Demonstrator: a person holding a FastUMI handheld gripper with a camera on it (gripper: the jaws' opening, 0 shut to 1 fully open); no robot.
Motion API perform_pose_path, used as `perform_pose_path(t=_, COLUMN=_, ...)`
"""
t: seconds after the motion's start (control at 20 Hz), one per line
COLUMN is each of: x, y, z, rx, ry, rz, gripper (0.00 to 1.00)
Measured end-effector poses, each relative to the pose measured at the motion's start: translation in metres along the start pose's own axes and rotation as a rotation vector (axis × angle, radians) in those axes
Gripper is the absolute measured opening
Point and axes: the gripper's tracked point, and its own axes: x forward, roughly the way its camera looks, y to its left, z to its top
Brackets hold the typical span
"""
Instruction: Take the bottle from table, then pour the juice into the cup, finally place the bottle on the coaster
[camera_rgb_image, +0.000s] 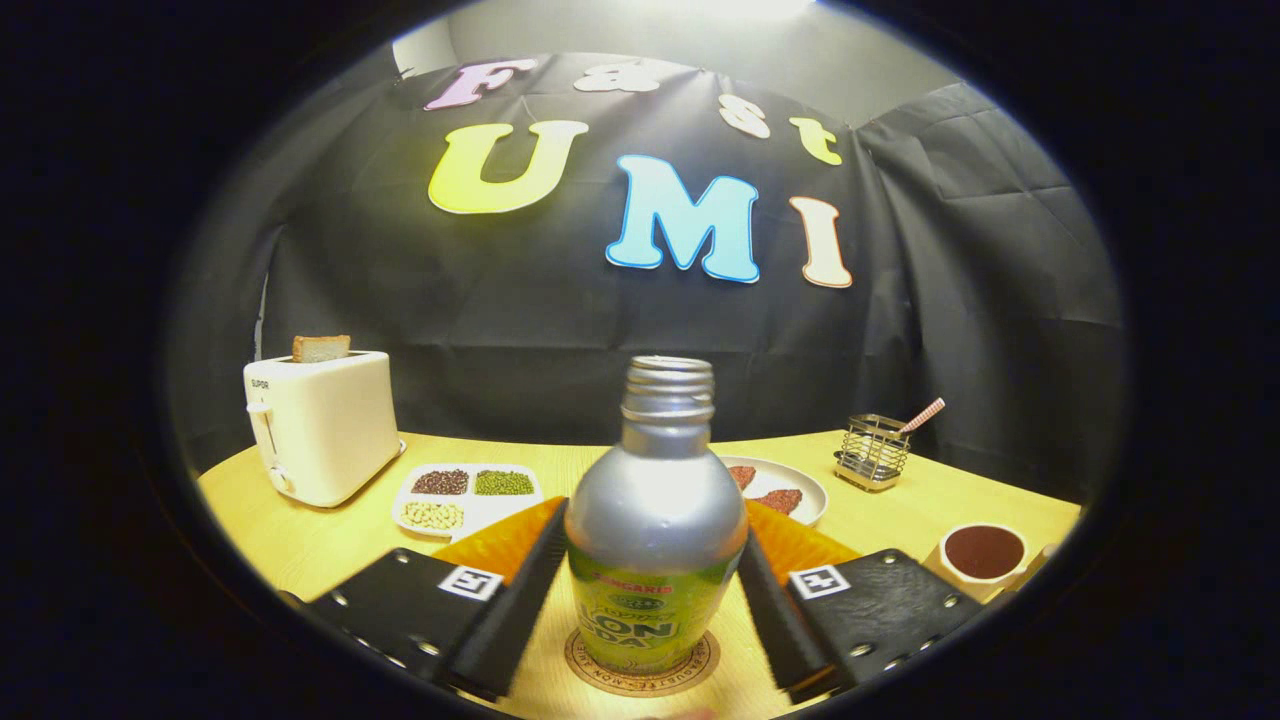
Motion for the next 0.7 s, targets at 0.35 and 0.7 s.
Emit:
perform_pose_path(t=0.35, x=-0.060, y=-0.003, z=0.108, rx=-0.002, ry=-0.107, rz=0.084, gripper=0.97)
perform_pose_path(t=0.7, x=-0.132, y=-0.025, z=0.204, rx=-0.037, ry=-0.112, rz=0.094, gripper=0.97)
